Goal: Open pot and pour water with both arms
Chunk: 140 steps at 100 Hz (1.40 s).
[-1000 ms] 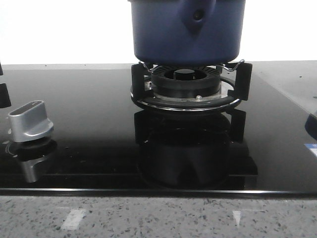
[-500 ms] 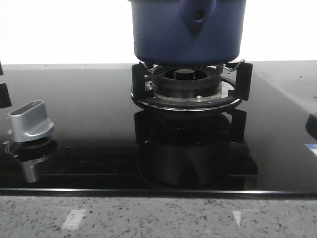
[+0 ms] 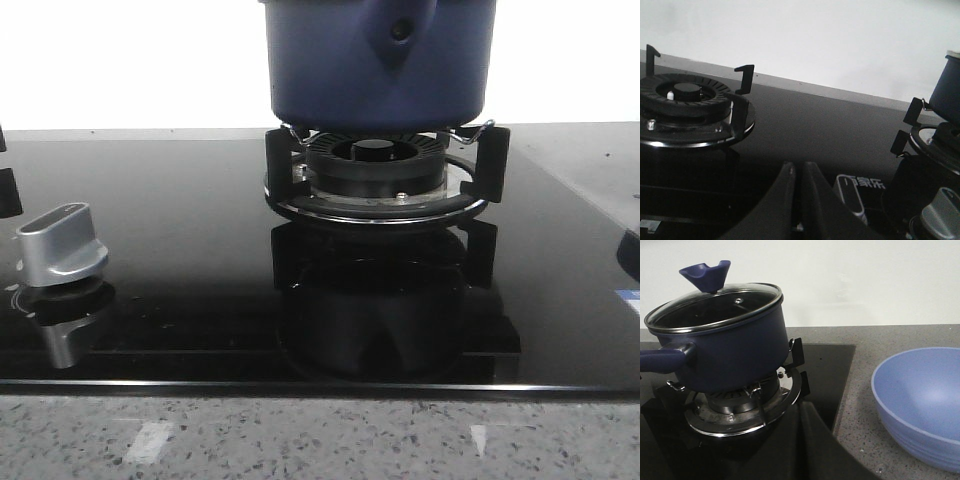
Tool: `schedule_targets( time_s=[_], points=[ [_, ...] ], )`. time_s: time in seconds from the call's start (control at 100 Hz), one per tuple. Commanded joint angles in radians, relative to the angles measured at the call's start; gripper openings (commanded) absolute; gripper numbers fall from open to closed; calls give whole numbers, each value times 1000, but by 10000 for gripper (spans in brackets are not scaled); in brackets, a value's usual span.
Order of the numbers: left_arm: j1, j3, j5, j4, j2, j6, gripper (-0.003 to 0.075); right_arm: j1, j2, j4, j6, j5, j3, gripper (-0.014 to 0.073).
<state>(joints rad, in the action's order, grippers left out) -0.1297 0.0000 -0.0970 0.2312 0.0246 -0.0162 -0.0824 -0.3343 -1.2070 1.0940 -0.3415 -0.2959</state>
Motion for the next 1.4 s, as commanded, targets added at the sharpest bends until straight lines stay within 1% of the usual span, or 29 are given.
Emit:
schedule_targets(
  time_s=[0.0,0.04,0.08,0.19,0.33,1.25,1.3,1.35,1.39],
  points=[
    [31,21,69,-10,-29,16,-20,3,-6,-29,10,34,-27,-67],
    [49,34,65,-10,-46,16,-20,3,-6,-29,10,34,-27,-67],
    [72,34,28,-10,-59,16,-20,3,-6,-29,10,34,-27,-67],
    [109,34,37,-13,-57,16,-20,3,-6,-29,10,36,-27,-67],
    [97,34,-2,-25,-57,16,-20,3,-6,-29,10,36,-27,-67],
    [93,32,5,-25,-57,16,-20,3,-6,-29,10,36,-27,-67],
    [93,32,5,-25,-57,16,-20,3,-6,-3,10,48,-27,-67],
    [93,32,5,-25,-57,16,-20,3,-6,35,-15,75,-27,-67],
    [93,32,5,-25,-57,16,-20,3,-6,87,-103,118,-27,-67]
  ],
)
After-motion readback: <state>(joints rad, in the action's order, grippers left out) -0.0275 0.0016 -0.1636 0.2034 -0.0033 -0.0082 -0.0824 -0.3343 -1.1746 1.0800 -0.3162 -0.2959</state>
